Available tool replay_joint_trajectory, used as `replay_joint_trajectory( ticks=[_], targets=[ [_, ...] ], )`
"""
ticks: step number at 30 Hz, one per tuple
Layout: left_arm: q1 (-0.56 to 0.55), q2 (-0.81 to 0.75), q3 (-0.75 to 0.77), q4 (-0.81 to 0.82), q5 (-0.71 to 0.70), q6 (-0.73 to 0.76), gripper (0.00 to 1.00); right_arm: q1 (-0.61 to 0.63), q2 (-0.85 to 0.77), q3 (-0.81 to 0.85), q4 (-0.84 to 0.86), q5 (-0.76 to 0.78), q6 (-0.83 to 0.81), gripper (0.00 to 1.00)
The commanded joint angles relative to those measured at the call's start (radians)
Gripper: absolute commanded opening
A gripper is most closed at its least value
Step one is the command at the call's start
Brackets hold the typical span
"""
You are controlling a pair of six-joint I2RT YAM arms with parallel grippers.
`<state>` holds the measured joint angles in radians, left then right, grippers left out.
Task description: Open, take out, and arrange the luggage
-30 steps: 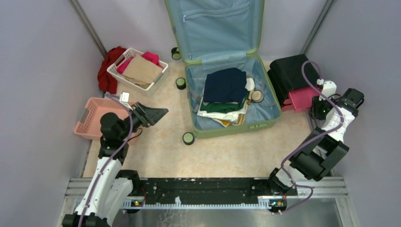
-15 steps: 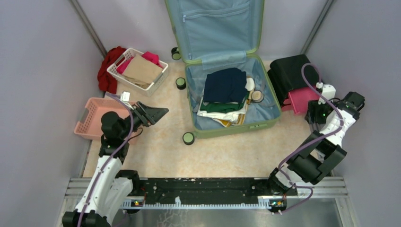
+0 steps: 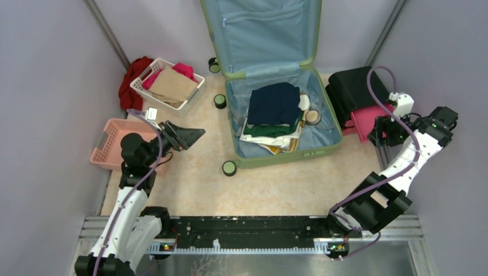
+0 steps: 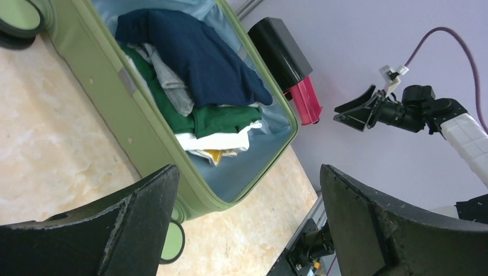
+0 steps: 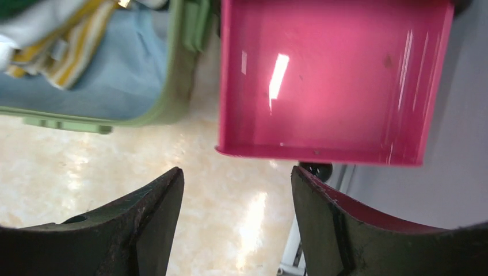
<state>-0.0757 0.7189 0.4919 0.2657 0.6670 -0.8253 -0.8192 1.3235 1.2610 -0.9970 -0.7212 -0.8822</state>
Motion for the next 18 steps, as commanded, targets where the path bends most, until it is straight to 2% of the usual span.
replay_joint_trajectory(
  ticks=[1,5,8,10,12,13,18],
  targets=[
    [0.005,0.021,0.068,0.036,0.033,0.093,0.99,0.034,-0.036,0.118,-0.172,-0.240,-0.136,0.68],
    [0.005,0.085,0.154,-0.031,0.073,0.208,0.99,0.166,-0.054,0.129,-0.168,-0.316,-0.184,0.69],
    [0.005,0.140,0.244,-0.120,0.106,0.317,0.99,0.271,-0.074,0.106,-0.077,-0.369,-0.174,0.72],
    [0.004,0.166,0.303,-0.208,0.094,0.404,0.99,0.328,-0.087,0.081,0.035,-0.399,-0.092,0.75],
    [-0.008,0.178,0.350,-0.298,0.035,0.482,0.99,0.405,-0.082,0.071,0.184,-0.351,0.067,0.76],
    [-0.012,0.177,0.351,-0.317,0.012,0.514,0.99,0.450,-0.068,0.083,0.210,-0.317,0.091,0.76],
    [-0.013,0.101,0.258,-0.317,-0.119,0.613,0.99,0.696,0.078,0.214,0.145,-0.017,0.093,0.76]
  ],
)
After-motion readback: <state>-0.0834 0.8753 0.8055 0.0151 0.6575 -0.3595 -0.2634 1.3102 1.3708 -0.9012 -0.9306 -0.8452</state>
